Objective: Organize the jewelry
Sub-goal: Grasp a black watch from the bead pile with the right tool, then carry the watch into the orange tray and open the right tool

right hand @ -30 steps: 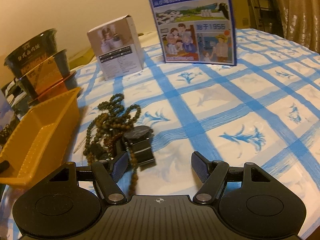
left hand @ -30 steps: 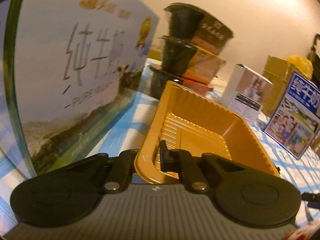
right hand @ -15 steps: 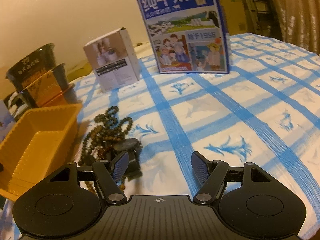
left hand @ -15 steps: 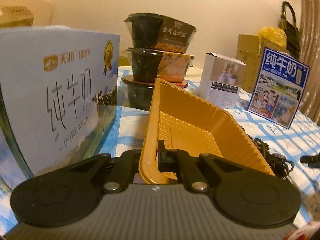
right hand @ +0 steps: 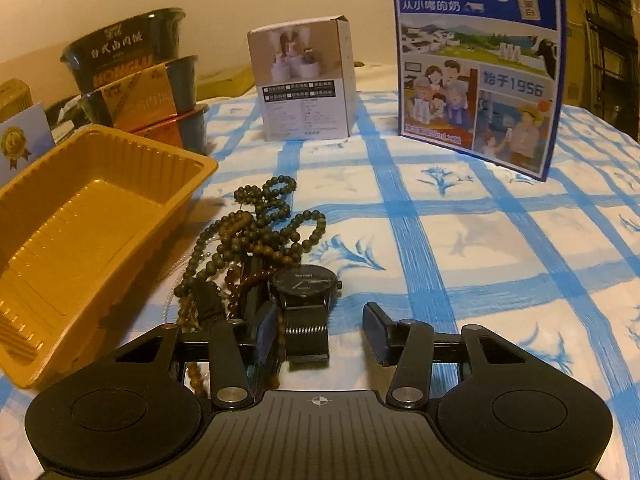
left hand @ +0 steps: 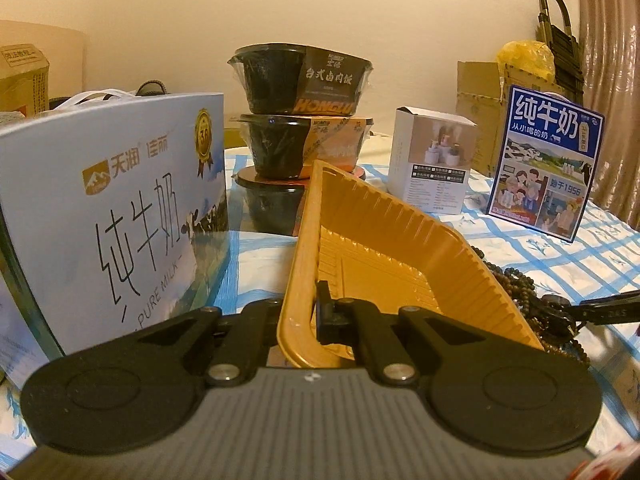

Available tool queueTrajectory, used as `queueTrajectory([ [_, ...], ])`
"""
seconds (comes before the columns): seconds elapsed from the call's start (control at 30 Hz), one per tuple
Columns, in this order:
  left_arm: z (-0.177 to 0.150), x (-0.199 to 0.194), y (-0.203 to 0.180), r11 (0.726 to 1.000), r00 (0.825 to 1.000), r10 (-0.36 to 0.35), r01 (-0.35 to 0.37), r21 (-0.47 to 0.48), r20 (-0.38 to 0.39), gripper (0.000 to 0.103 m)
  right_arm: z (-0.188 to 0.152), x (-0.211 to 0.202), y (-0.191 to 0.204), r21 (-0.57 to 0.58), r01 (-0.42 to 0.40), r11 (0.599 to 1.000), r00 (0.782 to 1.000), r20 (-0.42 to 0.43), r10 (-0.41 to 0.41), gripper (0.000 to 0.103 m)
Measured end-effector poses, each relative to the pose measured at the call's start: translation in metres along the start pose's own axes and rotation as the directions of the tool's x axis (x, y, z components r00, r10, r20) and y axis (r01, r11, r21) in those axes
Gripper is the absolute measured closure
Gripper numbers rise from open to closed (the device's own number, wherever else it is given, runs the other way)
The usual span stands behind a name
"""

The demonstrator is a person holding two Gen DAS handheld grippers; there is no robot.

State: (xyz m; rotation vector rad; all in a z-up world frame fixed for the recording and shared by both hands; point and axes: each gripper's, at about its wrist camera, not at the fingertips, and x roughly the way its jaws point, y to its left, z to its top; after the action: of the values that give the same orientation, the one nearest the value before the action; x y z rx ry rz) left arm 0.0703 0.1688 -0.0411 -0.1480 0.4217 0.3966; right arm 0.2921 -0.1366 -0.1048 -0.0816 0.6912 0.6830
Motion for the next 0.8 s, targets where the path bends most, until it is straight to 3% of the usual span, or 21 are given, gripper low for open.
queueTrajectory([
  [0.27, -0.002, -0.001, 0.003, 1.0, 1.0, 0.004, -0.004, -0.017, -0.003, 0.099, 0.005, 0.019, 0.005, -0.019, 0.019, 1.0, 1.0, 0.007, -0.019, 0.054],
  [0.33, -0.002, -0.001, 0.003, 1.0, 1.0, 0.005, -0.005, -0.017, -0.004, 0.099, 0.004, 0.021, 0.006, -0.025, 0.018, 1.0, 1.0, 0.02, -0.018, 0.061],
  [0.43, -0.002, -0.001, 0.003, 1.0, 1.0, 0.006, -0.006, -0.016, -0.004, 0.099, 0.001, 0.018, 0.009, -0.041, 0.026, 0.999, 0.999, 0.043, -0.024, 0.062],
  [0.5, -0.002, -0.001, 0.003, 1.0, 1.0, 0.005, -0.005, -0.016, -0.003, 0.099, 0.002, 0.012, 0.007, -0.03, 0.026, 0.999, 0.998, 0.061, -0.024, 0.07],
  [0.53, -0.002, -0.001, 0.003, 1.0, 1.0, 0.006, -0.006, -0.016, -0.004, 0.099, 0.002, 0.009, 0.007, -0.024, 0.013, 1.0, 0.998, 0.067, -0.011, 0.081],
  [0.8, 0.0, -0.002, 0.005, 1.0, 1.0, 0.008, -0.008, -0.022, -0.005, 0.099, 0.009, -0.017, 0.013, -0.03, 0.017, 0.999, 0.987, 0.16, -0.012, 0.081],
])
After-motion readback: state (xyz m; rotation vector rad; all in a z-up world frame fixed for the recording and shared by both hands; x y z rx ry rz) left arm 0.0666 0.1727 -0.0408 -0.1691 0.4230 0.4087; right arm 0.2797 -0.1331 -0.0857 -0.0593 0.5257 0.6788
